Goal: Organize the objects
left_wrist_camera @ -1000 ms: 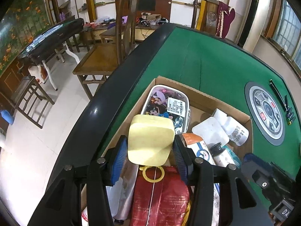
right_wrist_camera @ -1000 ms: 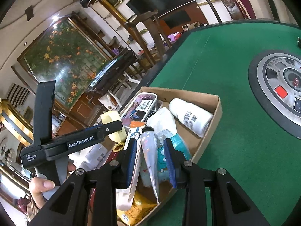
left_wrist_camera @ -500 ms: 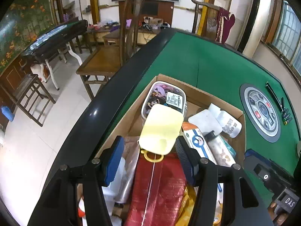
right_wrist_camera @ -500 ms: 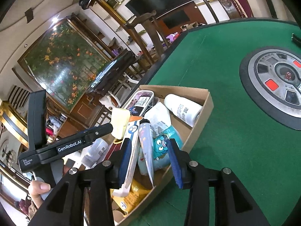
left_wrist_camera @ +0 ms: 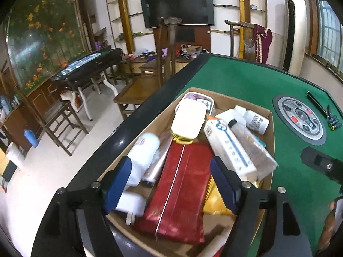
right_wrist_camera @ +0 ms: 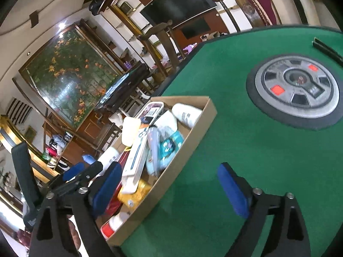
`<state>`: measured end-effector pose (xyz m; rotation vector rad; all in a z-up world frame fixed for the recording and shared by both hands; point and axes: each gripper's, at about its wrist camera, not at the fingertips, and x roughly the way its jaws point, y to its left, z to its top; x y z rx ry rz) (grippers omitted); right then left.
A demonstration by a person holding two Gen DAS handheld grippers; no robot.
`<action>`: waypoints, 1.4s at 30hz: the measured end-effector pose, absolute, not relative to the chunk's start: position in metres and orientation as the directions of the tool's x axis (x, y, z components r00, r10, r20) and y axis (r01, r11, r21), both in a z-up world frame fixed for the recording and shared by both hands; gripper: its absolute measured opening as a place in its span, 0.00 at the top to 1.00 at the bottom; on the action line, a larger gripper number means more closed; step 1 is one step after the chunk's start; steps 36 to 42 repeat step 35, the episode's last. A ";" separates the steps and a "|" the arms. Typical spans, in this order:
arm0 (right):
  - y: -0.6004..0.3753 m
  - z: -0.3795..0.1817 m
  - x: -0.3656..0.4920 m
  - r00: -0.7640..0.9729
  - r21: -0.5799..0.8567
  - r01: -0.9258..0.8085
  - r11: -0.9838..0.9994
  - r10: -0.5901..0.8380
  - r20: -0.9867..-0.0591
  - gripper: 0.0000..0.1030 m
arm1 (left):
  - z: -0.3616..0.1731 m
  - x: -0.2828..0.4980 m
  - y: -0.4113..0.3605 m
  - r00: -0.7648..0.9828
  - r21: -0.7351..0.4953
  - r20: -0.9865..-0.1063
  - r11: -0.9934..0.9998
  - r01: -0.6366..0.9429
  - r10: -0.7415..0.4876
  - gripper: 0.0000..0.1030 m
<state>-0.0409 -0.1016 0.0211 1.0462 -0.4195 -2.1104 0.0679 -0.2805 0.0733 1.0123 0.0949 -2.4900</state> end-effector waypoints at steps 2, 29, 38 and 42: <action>-0.103 0.024 -0.034 -0.401 0.547 0.486 -0.681 -0.730 -0.553 0.00 | 0.074 0.075 -0.277 -0.631 0.113 -0.671 -0.894 0.433 -0.390 0.26; -0.141 0.047 0.036 -0.491 0.146 0.687 -0.711 -0.603 -0.629 0.00 | 0.083 0.135 -0.279 -0.613 0.138 -0.601 -0.822 0.552 -0.513 0.12; -0.136 0.044 0.032 -0.485 0.171 0.672 -0.721 -0.602 -0.635 0.00 | 0.073 0.128 -0.276 -0.626 0.081 -0.644 -0.853 0.515 -0.439 0.12; -0.136 0.044 0.032 -0.485 0.171 0.672 -0.721 -0.602 -0.635 0.00 | 0.073 0.128 -0.276 -0.626 0.081 -0.644 -0.853 0.515 -0.439 0.12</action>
